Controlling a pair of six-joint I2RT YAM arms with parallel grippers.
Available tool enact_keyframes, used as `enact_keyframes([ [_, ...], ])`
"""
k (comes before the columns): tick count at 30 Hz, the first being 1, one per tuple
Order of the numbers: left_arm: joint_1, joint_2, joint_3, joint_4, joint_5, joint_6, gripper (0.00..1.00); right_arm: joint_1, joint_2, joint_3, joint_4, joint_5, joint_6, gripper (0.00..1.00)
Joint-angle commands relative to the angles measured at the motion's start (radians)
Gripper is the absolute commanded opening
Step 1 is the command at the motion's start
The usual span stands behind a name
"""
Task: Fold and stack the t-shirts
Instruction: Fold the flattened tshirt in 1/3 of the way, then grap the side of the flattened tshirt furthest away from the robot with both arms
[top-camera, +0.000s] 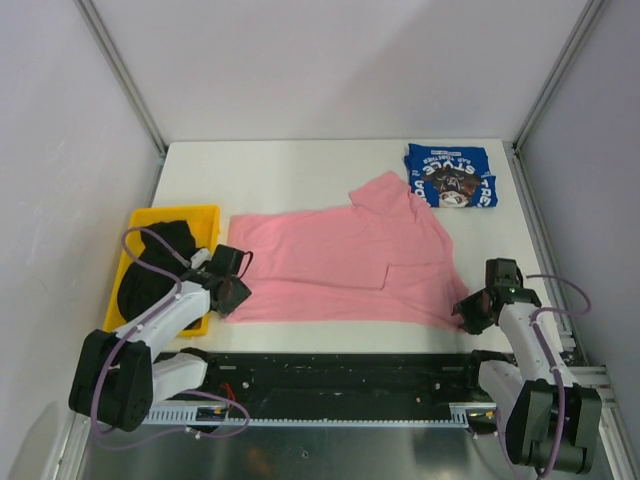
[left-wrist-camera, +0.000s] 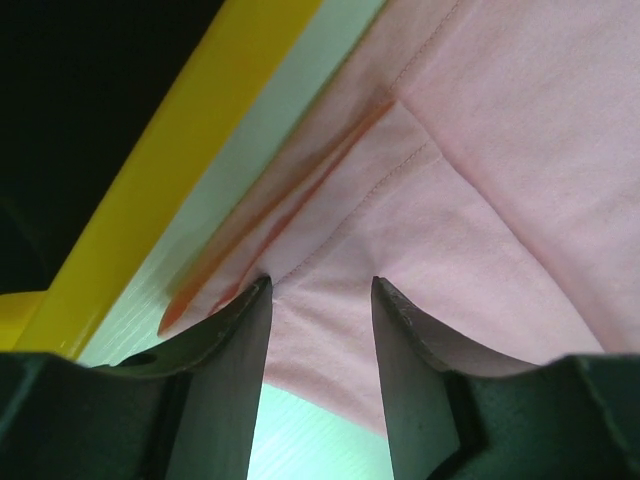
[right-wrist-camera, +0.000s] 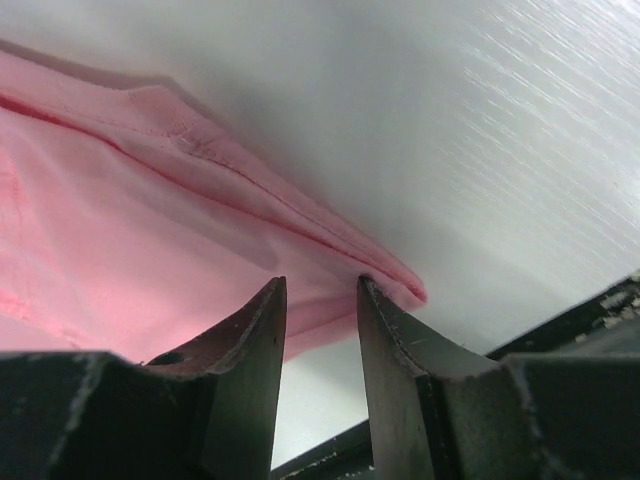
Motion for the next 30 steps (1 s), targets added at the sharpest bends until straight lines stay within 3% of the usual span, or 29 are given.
enact_keyframes([
  [1, 0.001, -0.032, -0.029, -0.145, -0.020, -0.019, 0.52, -0.008, -0.068, 0.005, -0.129, 0.009, 0.022, 0.40],
  [5, 0.000, -0.098, 0.074, -0.171, 0.004, 0.057, 0.53, 0.009, -0.086, 0.104, -0.054, -0.042, -0.071, 0.40],
  [8, 0.000, -0.068, 0.253, -0.172, -0.019, 0.159, 0.55, 0.064, 0.035, 0.252, 0.059, -0.054, -0.155, 0.40],
  [13, 0.040, 0.225, 0.628, -0.169, -0.098, 0.306, 0.56, 0.213, 0.345, 0.545, 0.193, -0.008, -0.264, 0.40],
  [17, 0.075, 0.519, 0.875, -0.169, -0.116, 0.357, 0.52, 0.234, 0.535, 0.678, 0.307, -0.044, -0.299, 0.41],
  [23, 0.134, 0.833, 1.116, -0.169, -0.116, 0.351, 0.49, 0.234, 0.750, 0.794, 0.429, -0.123, -0.318, 0.40],
  [30, 0.176, 0.994, 1.230, -0.170, -0.123, 0.296, 0.46, 0.240, 0.871, 0.858, 0.482, -0.182, -0.318, 0.40],
])
